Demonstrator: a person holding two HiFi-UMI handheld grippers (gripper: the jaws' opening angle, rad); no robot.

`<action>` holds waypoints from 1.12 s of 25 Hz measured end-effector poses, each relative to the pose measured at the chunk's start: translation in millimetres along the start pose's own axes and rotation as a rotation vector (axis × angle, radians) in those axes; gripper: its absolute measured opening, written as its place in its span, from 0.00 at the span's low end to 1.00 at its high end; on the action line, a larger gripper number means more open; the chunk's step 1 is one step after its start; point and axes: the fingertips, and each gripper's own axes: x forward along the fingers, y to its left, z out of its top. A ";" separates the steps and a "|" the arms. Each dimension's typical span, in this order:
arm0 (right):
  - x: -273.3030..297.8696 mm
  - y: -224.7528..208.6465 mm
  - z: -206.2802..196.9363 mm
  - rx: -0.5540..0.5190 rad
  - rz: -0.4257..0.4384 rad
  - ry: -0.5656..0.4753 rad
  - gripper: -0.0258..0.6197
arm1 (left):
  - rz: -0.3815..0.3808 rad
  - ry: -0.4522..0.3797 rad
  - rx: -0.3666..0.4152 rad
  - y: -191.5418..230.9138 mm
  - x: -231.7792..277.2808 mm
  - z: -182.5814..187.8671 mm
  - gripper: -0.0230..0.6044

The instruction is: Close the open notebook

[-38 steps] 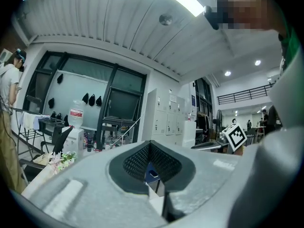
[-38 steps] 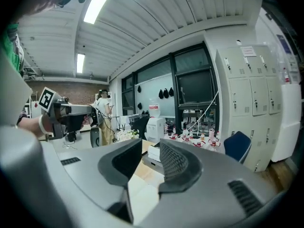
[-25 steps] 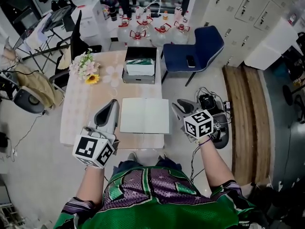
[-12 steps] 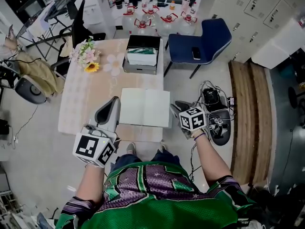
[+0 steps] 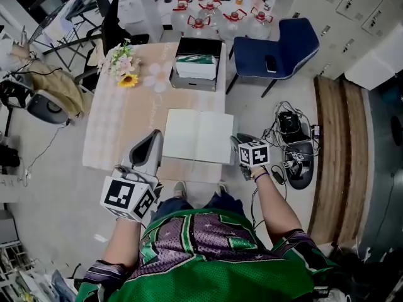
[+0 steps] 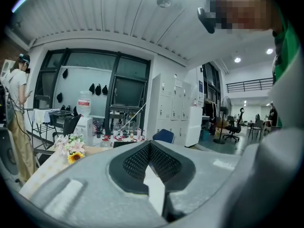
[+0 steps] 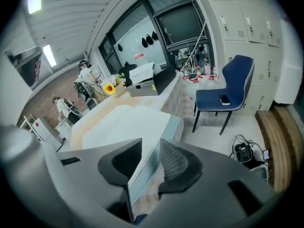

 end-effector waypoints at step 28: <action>14.4 -2.9 -35.1 0.611 0.346 0.017 0.22 | 0.035 0.032 -0.019 14.4 -6.0 -11.1 0.06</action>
